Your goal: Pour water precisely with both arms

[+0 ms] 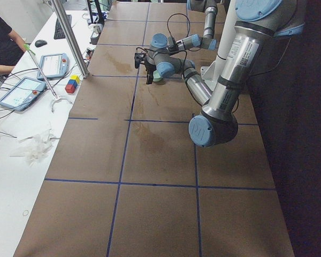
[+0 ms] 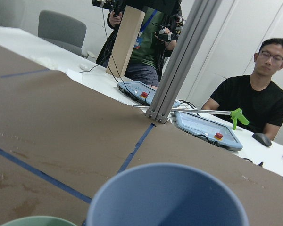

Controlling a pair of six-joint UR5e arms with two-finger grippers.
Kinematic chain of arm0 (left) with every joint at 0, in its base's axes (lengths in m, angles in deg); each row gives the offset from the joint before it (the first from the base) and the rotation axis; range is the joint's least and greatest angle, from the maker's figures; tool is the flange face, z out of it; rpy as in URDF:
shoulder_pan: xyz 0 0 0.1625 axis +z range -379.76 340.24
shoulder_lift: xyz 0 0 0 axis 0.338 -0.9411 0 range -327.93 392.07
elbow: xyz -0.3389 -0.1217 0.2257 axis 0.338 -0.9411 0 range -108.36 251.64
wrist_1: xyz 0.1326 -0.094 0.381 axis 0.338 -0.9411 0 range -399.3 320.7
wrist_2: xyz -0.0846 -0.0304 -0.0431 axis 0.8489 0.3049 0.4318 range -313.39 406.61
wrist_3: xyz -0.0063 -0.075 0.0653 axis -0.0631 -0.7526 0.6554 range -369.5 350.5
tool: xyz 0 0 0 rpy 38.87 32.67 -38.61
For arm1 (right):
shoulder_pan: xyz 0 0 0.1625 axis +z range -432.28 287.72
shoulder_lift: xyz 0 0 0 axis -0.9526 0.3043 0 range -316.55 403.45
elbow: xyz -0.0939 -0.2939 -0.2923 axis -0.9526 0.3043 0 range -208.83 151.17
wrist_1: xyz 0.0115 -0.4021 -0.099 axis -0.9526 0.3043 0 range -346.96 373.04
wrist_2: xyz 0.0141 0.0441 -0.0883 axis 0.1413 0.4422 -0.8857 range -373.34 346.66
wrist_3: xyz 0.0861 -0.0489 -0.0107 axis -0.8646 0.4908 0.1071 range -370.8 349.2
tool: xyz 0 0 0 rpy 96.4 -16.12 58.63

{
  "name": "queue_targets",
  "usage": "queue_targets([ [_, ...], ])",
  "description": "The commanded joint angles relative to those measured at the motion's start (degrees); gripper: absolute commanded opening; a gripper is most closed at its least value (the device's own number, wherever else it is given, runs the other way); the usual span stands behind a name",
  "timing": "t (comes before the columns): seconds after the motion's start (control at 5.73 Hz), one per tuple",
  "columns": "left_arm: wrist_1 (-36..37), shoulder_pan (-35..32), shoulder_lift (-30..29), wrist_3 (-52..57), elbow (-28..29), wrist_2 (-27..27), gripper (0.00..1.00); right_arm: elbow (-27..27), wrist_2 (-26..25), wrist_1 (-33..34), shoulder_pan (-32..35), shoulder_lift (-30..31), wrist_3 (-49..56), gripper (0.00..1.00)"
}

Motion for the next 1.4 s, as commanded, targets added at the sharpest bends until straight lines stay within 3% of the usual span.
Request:
queue_targets([
  [0.0, 0.0, 0.1, 0.0, -0.2, -0.6, -1.9, 1.0, -1.2, 1.3, -13.5, 0.3, 6.8, -9.6, 0.0],
  [0.17, 0.0, 0.1, 0.1, -0.2, -0.8, -1.9, 1.0, -2.6, 0.8, -14.9, 0.6, 10.8, -11.0, 0.01],
  [0.35, 0.0, 0.1, 0.0, -0.2, -0.8, -2.0, 1.0, -6.5, 0.8, -19.0, 0.9, 19.6, -16.5, 0.01],
  [0.87, 0.1, 0.1, 0.1, -1.8, -1.3, -2.0, 1.0, -6.2, 1.1, -35.3, 4.0, 40.8, -17.2, 0.01],
  [1.22, 0.1, 0.1, 0.2, -1.8, -1.8, -2.0, 1.0, -4.8, 1.8, -35.9, 6.3, 47.9, -22.9, 0.02],
])
